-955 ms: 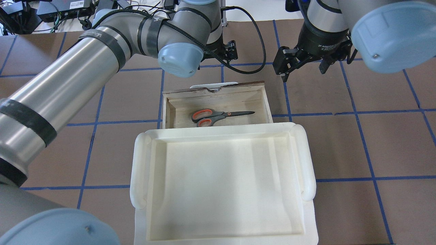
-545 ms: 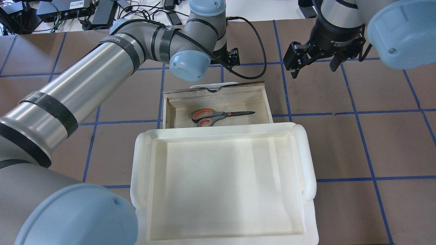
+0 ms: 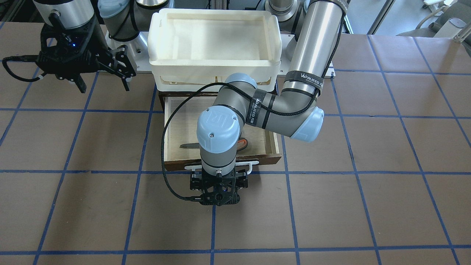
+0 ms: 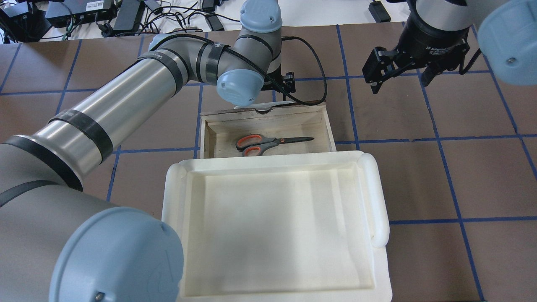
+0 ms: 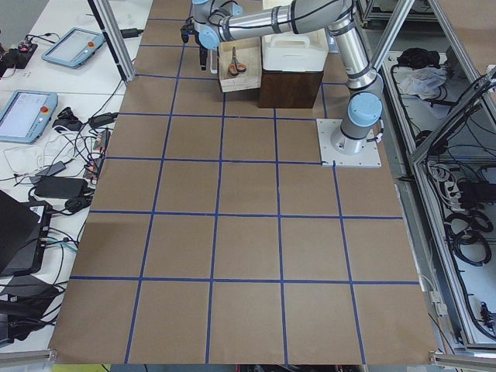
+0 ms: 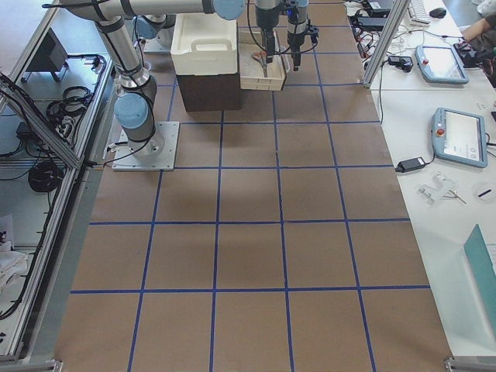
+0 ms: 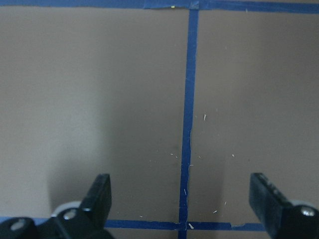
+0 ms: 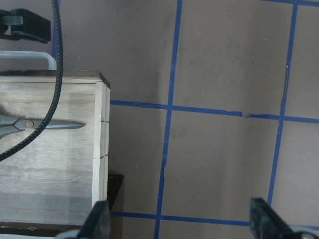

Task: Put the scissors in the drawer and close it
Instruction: 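Push the drawer front with the left gripper to slide it shut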

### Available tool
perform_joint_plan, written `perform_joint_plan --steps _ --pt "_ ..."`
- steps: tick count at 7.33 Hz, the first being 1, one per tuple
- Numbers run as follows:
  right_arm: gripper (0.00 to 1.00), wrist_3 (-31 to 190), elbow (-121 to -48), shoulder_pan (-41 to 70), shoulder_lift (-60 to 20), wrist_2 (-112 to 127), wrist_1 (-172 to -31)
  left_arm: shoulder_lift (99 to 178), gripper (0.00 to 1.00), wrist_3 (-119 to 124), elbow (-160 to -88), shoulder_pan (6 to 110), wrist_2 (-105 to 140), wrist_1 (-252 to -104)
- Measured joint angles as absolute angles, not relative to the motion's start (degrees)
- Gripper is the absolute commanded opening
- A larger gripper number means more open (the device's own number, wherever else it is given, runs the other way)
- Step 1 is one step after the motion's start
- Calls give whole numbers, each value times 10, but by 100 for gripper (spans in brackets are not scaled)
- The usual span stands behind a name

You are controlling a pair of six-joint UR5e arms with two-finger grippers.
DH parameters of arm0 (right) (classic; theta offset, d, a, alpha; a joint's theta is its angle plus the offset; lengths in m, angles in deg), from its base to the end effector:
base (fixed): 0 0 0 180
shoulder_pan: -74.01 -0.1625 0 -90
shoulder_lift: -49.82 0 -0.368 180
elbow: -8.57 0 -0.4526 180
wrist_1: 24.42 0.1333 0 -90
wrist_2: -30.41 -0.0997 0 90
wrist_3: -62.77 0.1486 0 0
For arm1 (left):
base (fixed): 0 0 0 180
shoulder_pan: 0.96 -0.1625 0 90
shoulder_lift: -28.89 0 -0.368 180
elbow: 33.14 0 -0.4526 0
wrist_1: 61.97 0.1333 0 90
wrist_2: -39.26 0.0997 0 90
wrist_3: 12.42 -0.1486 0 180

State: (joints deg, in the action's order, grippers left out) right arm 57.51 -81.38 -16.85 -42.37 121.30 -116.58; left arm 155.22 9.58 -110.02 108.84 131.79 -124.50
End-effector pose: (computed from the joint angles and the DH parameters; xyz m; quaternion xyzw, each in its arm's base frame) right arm 0.1392 -0.5470 0.4074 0.0530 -0.9978 0.0381 0.0092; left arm -0.3714 -0.6575 0.1400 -0.0200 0.9989 -0.0426 0.0074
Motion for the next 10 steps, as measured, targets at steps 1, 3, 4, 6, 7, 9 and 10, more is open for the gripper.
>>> perform_joint_plan --steps 1,3,4,6,7,9,10 --pt "100 574 -814 -169 -426 1213 -1164 1558 100 96 -1098 1087 1317 -1246" --pt "100 570 -814 -169 -432 1214 -1160 1570 100 97 -1087 1086 1316 -1269" --pt "100 569 -814 -169 -436 1214 -1160 1575 100 98 -1079 1085 1315 -1292" --pt "100 525 -814 -168 -437 1214 -1161 1585 100 101 -1069 1085 1306 -1321" --pt "100 492 -814 -168 -437 1214 -1161 1587 100 105 -1066 1085 1300 -1327" --pt "100 548 -814 -169 -434 1214 -1161 1581 100 110 -1063 1085 1297 -1345" --pt "100 617 -814 -169 -434 1215 -1160 1576 100 111 -1063 1086 1296 -1357"
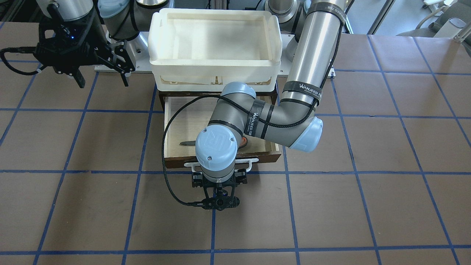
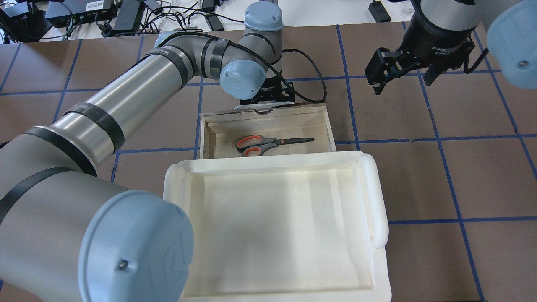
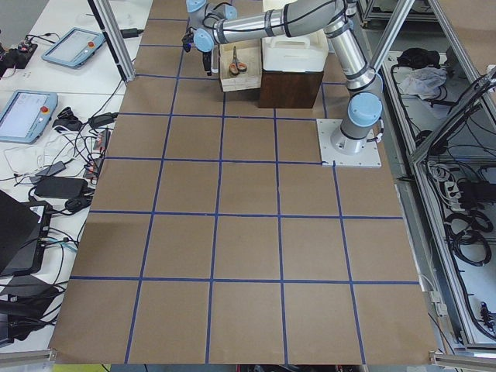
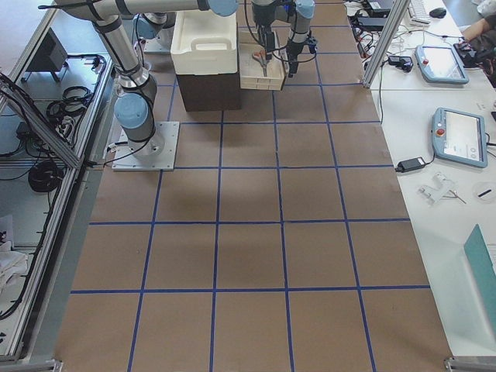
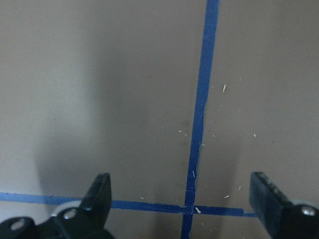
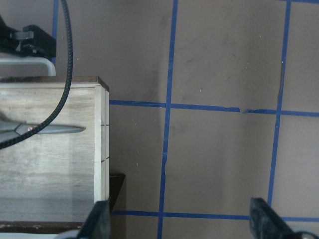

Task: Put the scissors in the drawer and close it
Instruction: 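Push the drawer front with the left gripper to slide it shut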

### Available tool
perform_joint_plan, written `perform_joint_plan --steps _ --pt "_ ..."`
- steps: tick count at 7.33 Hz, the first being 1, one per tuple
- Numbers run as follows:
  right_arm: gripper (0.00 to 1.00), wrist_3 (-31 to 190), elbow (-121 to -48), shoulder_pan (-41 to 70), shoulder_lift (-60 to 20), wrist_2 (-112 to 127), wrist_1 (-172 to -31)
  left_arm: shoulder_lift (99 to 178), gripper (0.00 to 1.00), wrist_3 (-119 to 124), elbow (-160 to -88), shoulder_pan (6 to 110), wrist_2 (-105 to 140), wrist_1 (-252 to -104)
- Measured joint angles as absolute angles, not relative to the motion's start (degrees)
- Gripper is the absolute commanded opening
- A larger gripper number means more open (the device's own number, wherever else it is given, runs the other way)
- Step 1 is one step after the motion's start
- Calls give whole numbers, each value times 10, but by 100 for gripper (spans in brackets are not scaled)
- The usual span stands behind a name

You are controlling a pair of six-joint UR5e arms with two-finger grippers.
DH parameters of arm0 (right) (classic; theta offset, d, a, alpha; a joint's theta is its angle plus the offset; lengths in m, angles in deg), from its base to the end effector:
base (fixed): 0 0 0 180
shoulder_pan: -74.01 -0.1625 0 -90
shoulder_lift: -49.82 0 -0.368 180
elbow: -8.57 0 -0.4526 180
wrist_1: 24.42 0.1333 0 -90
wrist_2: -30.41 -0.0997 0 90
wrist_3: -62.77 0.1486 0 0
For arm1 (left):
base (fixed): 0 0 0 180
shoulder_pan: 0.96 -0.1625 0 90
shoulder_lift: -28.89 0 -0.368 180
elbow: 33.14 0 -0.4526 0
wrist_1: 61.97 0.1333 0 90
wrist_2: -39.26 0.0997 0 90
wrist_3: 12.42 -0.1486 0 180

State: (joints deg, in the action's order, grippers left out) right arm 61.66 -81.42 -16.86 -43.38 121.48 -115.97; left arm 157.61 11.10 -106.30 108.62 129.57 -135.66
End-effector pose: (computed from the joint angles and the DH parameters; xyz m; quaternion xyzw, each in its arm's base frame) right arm 0.1388 -0.5410 0.4155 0.0169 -0.9990 0.0415 0.0094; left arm -0.3711 -0.6481 0.1234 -0.0342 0.9982 0.0442 0.0204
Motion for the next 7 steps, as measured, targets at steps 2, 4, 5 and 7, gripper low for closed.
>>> perform_joint_plan --steps 2,4,5,7 --pt "100 652 -814 -169 -434 1214 -1143 1565 100 114 -1064 1091 1292 -1376" --pt "100 645 -813 -169 -437 1213 -1136 1547 100 125 -1070 1094 1282 -1397" --pt "100 646 -814 -169 -437 1214 -1138 1538 100 127 -1074 1095 1275 -1405" --pt "100 647 -814 -169 -438 1216 -1140 1523 100 128 -1089 1095 1269 -1415"
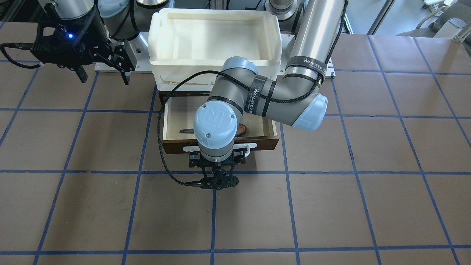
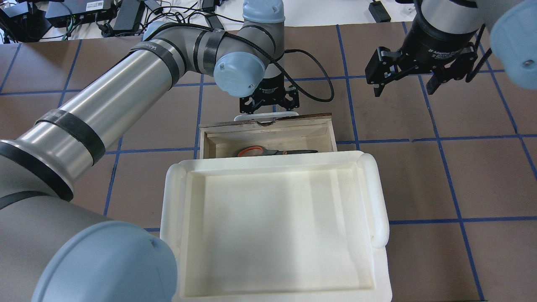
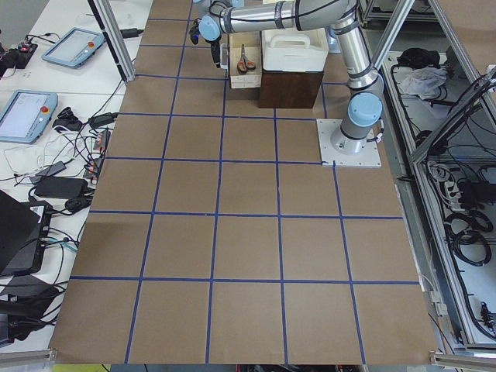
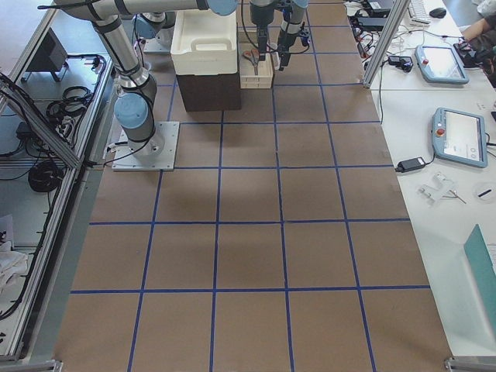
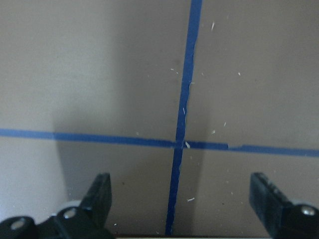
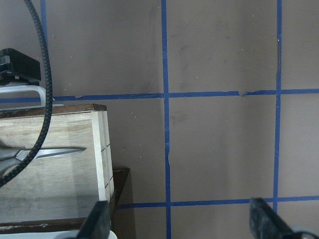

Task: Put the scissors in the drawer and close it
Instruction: 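Push the drawer front with the left gripper to slide it shut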

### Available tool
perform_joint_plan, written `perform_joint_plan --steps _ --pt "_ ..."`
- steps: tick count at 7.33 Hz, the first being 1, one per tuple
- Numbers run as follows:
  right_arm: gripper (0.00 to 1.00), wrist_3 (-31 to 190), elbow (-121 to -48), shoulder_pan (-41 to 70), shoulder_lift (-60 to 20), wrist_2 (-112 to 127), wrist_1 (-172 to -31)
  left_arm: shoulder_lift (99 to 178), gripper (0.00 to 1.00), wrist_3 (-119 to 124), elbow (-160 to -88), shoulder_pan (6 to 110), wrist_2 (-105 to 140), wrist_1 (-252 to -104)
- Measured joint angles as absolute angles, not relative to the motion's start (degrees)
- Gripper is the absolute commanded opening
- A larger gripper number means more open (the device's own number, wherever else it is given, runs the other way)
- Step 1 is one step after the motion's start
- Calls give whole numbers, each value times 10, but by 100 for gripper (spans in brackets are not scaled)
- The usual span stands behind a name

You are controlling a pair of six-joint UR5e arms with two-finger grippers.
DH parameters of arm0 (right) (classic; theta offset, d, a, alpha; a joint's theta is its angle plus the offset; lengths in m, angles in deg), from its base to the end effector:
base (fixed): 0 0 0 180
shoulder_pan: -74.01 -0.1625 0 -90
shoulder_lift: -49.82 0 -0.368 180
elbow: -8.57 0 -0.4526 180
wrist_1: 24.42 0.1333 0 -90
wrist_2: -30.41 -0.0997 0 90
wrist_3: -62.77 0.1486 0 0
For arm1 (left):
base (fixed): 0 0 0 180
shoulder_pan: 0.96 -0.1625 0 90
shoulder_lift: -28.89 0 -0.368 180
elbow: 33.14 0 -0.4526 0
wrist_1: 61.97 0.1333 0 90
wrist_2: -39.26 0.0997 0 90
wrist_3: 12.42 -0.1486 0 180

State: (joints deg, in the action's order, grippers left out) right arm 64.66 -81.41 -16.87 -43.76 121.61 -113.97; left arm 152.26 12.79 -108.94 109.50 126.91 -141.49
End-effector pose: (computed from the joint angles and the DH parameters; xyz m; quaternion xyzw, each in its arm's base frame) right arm 0.1384 -0.5344 0.4153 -0.0091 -0.9995 0.0277 0.0098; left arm -0.3774 -0.6128 0.1594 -0.0429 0.9960 0.0777 0.0106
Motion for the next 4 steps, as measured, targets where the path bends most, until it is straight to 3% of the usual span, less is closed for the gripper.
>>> perform_joint_plan --steps 4 --pt "100 647 -814 -169 -437 1224 -1139 1497 100 128 -1136 1100 1268 -1423"
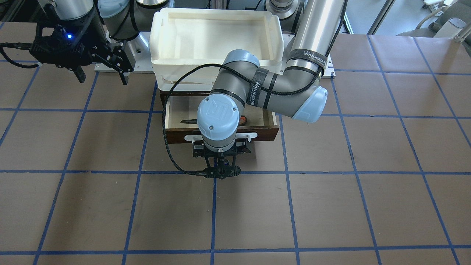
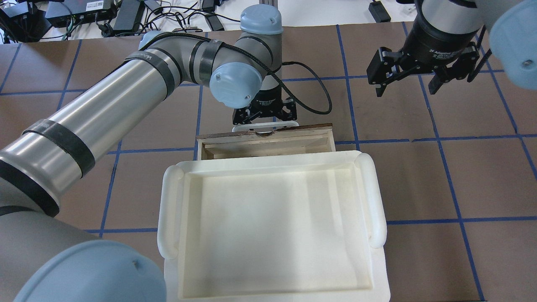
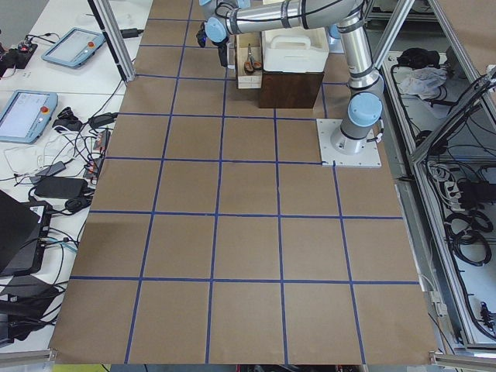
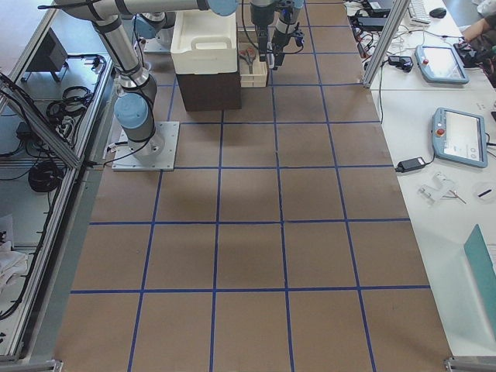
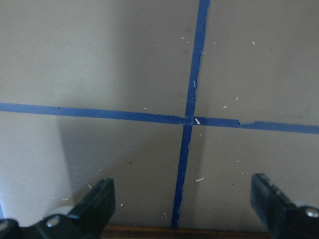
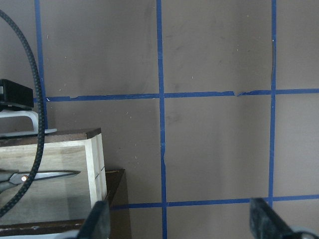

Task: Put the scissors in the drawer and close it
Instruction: 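Push the drawer front with the left gripper to slide it shut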

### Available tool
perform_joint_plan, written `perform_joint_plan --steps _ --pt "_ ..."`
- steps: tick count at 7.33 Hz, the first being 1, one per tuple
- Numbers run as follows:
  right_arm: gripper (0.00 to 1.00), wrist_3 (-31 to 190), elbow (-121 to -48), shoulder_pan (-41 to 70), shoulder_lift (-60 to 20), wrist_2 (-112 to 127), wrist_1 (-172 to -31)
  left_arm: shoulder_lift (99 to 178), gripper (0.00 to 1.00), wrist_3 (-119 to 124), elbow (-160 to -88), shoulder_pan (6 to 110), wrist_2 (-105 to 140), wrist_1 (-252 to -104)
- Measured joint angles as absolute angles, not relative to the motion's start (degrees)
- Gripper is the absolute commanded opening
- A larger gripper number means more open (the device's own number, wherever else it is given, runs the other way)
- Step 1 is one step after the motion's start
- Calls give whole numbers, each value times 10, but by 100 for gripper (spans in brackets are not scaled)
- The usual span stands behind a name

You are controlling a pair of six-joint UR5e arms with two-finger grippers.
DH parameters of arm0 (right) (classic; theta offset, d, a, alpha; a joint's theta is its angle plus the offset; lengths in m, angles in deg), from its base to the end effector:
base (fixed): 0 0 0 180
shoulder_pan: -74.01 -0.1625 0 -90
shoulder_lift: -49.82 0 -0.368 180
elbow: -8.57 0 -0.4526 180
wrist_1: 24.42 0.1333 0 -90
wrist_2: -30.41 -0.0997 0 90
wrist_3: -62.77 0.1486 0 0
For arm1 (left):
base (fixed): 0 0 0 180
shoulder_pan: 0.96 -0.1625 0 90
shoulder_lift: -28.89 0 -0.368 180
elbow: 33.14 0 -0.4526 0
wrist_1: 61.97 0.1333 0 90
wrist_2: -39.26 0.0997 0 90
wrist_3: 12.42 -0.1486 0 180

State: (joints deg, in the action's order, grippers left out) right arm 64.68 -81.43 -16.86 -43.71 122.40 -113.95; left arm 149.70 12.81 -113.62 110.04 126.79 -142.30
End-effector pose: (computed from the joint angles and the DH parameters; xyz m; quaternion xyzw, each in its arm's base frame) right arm 0.1363 -0.5346 0.4147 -0.0095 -0.9994 0.0271 0.0167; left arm -0.3734 -0.5829 0.1487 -0.0389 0.9939 0.1015 0.0200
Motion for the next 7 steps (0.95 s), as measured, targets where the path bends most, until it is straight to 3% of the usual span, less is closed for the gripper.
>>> perform_joint_plan --steps 7 --pt "100 647 -815 -169 -436 1219 -1133 1460 100 137 -1173 1133 1260 -1519"
